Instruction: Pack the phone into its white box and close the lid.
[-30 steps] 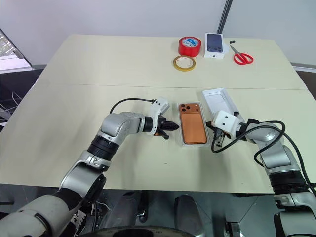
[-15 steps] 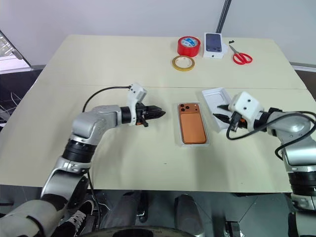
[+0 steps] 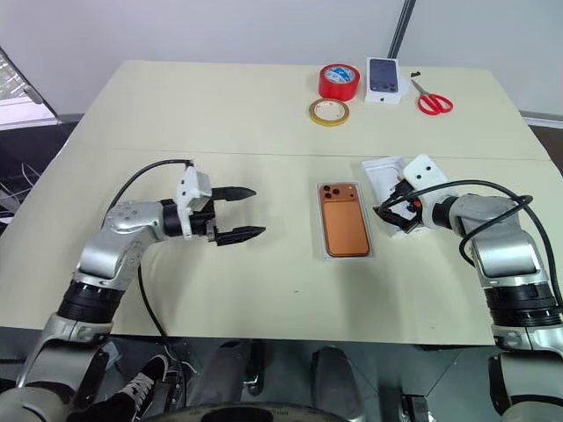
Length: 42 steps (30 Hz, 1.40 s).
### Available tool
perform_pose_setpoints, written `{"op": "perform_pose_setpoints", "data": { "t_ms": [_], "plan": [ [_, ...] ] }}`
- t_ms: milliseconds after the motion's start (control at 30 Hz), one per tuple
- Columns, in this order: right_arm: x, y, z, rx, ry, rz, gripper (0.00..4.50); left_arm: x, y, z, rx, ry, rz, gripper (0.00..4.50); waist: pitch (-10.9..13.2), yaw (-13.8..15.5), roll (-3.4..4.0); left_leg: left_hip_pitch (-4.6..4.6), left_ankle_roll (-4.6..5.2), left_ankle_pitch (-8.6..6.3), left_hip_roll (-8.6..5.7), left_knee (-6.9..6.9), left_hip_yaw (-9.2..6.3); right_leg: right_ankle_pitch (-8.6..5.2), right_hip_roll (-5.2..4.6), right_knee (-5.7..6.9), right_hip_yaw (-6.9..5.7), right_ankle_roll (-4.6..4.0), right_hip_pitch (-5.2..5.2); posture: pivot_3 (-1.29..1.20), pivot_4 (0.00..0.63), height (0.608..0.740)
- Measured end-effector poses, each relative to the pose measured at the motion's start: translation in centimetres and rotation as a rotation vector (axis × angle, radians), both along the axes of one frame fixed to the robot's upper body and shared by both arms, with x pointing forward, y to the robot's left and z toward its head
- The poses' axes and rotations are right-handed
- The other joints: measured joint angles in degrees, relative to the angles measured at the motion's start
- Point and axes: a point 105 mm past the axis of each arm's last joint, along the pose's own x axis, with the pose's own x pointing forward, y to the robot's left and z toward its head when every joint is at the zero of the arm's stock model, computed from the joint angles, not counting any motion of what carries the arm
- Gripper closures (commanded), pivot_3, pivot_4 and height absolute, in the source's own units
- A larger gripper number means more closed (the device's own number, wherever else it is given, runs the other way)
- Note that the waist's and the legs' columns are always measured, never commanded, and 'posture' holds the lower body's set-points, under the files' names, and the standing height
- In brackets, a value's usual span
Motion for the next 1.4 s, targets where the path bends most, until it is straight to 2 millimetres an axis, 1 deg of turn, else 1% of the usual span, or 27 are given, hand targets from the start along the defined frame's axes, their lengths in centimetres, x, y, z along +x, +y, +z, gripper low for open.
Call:
{"op": "perform_pose_setpoints", "data": {
  "t_ms": [133,233,333,400,467,567,633,667,700,933,1133,1400],
  "plan": [
    [-0.4,0.1,-0.3,-0.041,0.05,-0.013,0.02,-0.2,0.5,0.5,-0.024,-0.054,-0.005,0.03,0.0,-0.04,0.05,0.0,0.05,-0.03,0.0,0.0,0.0,0.0,0.0,0.02,0.0,0.0,0.0,0.0,0.15,0.728],
    [-0.8,0.1,-0.7,-0.022,0.098,-0.035,0.02,-0.4,0.6,0.3,-0.029,-0.07,0.001,0.03,0.0,-0.03,0.05,-0.01,0.08,-0.04,0.0,0.0,0.0,0.0,0.0,0.01,0.0,0.0,0.0,0.0,0.15,0.728],
    [-1.3,0.6,-1.1,0.016,0.155,-0.048,0.02,-0.5,0.5,-0.3,-0.045,-0.058,0.016,0.03,0.0,-0.12,0.05,-0.01,0.08,-0.04,0.01,-0.01,-0.01,0.0,0.0,0.02,0.0,0.0,-0.02,0.0,0.15,0.728],
    [-1.5,0.7,-1.0,0.011,0.162,-0.057,0.54,-0.4,0.4,-0.3,-0.055,-0.056,0.026,0.0,0.0,-0.11,0.05,-0.01,0.08,-0.04,0.01,0.0,-0.01,0.0,0.0,0.03,0.0,0.0,-0.02,0.0,0.15,0.728],
    [-1.6,0.9,-1.2,0.003,0.174,-0.059,1.3,-0.4,0.3,-0.3,-0.062,-0.058,0.035,0.0,0.0,-0.1,0.05,-0.01,0.09,-0.05,0.01,0.0,0.0,0.0,0.0,0.02,0.0,0.0,-0.02,0.0,0.15,0.728],
    [-2.3,1.0,-2.1,-0.007,0.209,-0.075,2.89,-0.4,0.2,-0.7,-0.066,-0.049,0.053,0.0,0.0,-0.04,0.05,-0.01,0.09,-0.05,0.01,-0.01,0.0,0.0,0.0,0.02,0.0,0.0,-0.02,0.0,0.15,0.728],
    [-2.4,1.0,-2.0,-0.012,0.209,-0.088,4.0,-0.4,0.2,-1.0,-0.06,-0.043,0.067,0.0,-0.01,-0.09,0.04,-0.01,0.09,-0.05,0.02,0.0,-0.01,0.0,0.02,0.02,0.0,0.0,-0.01,0.0,0.15,0.728],
    [-2.4,1.0,-2.0,-0.016,0.206,-0.099,4.38,-0.3,0.1,-1.0,-0.06,-0.045,0.073,0.0,-0.02,-0.1,0.04,0.0,0.09,-0.05,0.02,0.01,-0.01,0.0,0.02,0.03,0.0,0.0,0.0,0.0,0.15,0.728],
    [-2.3,1.0,-2.0,-0.015,0.206,-0.113,4.45,-0.4,0.1,-1.0,-0.06,-0.049,0.073,0.0,-0.03,-0.11,0.02,0.0,0.09,-0.05,0.02,0.02,-0.01,0.0,0.01,0.02,0.0,0.0,0.0,0.0,0.15,0.728],
    [-1.8,1.3,-1.9,0.02,0.211,-0.163,4.45,-0.3,0.0,-0.8,-0.063,-0.06,0.088,0.0,-0.04,-0.58,0.02,0.01,0.09,-0.05,0.03,0.0,-0.01,0.0,0.03,0.02,0.0,0.0,0.0,0.0,0.15,0.728],
    [-2.0,1.0,-2.0,0.049,0.223,-0.194,4.45,0.0,0.1,-0.4,-0.076,-0.07,0.105,0.0,-0.04,-0.76,0.02,0.0,0.1,-0.06,0.03,0.0,-0.01,0.0,0.02,0.02,0.0,0.0,0.01,0.0,0.15,0.728],
    [-2.2,1.0,-1.9,0.068,0.217,-0.211,4.45,0.0,-0.2,-0.7,-0.084,-0.059,0.1,0.0,-0.04,-0.91,0.02,-0.01,0.11,-0.06,0.03,-0.02,-0.01,0.0,0.03,0.0,-0.01,0.0,0.0,0.0,0.15,0.728]
  ]
}}
